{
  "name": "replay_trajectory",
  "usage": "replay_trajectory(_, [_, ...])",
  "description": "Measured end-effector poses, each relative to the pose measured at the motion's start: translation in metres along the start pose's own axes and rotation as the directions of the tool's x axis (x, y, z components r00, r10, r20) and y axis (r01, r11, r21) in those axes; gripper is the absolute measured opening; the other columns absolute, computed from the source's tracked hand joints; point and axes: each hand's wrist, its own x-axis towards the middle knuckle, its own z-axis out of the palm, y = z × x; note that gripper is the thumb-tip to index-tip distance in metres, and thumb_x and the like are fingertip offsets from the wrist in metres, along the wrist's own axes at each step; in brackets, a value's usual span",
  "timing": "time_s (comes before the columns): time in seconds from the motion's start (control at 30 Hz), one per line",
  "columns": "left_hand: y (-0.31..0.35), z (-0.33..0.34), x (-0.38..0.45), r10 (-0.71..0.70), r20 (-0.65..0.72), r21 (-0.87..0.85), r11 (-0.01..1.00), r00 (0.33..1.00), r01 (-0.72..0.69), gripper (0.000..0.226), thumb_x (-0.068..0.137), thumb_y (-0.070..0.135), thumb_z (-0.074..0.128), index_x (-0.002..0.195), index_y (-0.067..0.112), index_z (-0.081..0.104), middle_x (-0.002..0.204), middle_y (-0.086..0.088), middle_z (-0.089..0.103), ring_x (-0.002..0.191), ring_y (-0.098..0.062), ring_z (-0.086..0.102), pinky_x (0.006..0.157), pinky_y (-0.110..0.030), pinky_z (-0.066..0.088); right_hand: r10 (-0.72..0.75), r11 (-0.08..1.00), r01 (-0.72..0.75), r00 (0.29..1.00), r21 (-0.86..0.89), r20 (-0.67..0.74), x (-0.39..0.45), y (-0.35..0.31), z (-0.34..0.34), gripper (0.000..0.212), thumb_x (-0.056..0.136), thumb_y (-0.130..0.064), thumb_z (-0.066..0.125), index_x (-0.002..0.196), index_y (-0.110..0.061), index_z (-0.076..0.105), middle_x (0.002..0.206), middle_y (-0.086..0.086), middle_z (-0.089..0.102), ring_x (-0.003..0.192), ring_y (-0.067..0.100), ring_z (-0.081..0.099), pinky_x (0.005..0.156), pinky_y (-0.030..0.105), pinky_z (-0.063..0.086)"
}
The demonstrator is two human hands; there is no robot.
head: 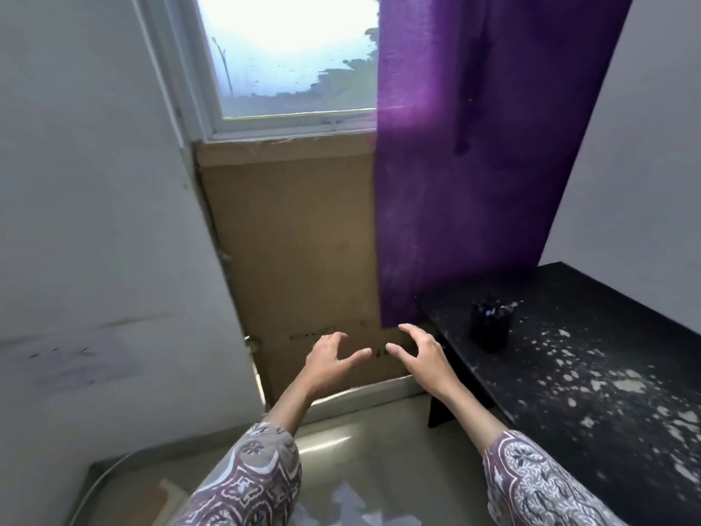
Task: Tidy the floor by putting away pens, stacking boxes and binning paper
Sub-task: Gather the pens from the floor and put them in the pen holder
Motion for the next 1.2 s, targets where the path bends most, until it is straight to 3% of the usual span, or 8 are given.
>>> replay_trajectory(0.33, [-0.15,-0.086,-0.164,-0.284,-0.061,0.056,0.956,0.957,0.287,0.078,0.083,0.062,0.052,0.141,0.014,0.034,0.149,-0.008,0.032,0.14,-0.023,0.027,0.115,-0.045,0.026,-0.038,0.998,0.049,0.955,-0.027,0.296,-0.09,-0.071,0.133,0.063,0.088,-0.04,0.059,0.141,-0.015,0.037,0.15,0.006,0.032,0.14,0.019,0.023,0.114,0.036,0.023])
replay_trajectory(0.6, [-0.24,-0.128,-0.256,-0.481,-0.175,-0.028,0.875,0.859,0.484,0.076,0.083,0.056,0.057,0.141,0.012,0.035,0.15,-0.009,0.032,0.14,-0.023,0.027,0.114,-0.043,0.027,-0.06,0.991,0.111,0.874,-0.078,0.483,-0.122,-0.105,0.218,0.063,0.087,-0.04,0.059,0.141,-0.016,0.036,0.147,0.004,0.033,0.137,0.02,0.026,0.113,0.04,0.027])
replay_trajectory(0.77, [-0.288,-0.121,-0.295,-0.606,-0.157,-0.139,0.795,0.78,0.59,0.073,0.084,0.052,0.059,0.14,0.012,0.035,0.148,-0.01,0.033,0.136,-0.026,0.032,0.109,-0.041,0.031,-0.051,0.98,0.154,0.807,-0.126,0.588,-0.131,-0.103,0.272,0.062,0.087,-0.041,0.06,0.14,-0.018,0.036,0.146,0.005,0.033,0.135,0.021,0.028,0.109,0.038,0.028])
replay_trajectory(1.0, [-0.357,-0.091,-0.331,-0.727,-0.14,-0.234,0.684,0.672,0.691,0.068,0.083,0.051,0.059,0.138,0.017,0.038,0.147,-0.006,0.036,0.132,-0.024,0.039,0.102,-0.037,0.036,-0.02,0.932,0.285,0.653,-0.221,0.757,-0.132,-0.079,0.358,0.062,0.088,-0.04,0.059,0.14,-0.016,0.036,0.147,0.008,0.033,0.136,0.025,0.027,0.111,0.04,0.029])
replay_trajectory(1.2, [-0.414,-0.039,-0.334,-0.776,-0.143,-0.323,0.624,0.615,0.712,0.053,0.088,0.041,0.058,0.133,0.015,0.043,0.141,-0.006,0.041,0.131,-0.021,0.038,0.101,-0.031,0.033,-0.038,0.903,0.38,0.538,-0.202,0.842,-0.136,-0.043,0.432,0.061,0.089,-0.038,0.058,0.14,-0.014,0.036,0.146,0.01,0.034,0.135,0.026,0.029,0.111,0.04,0.03])
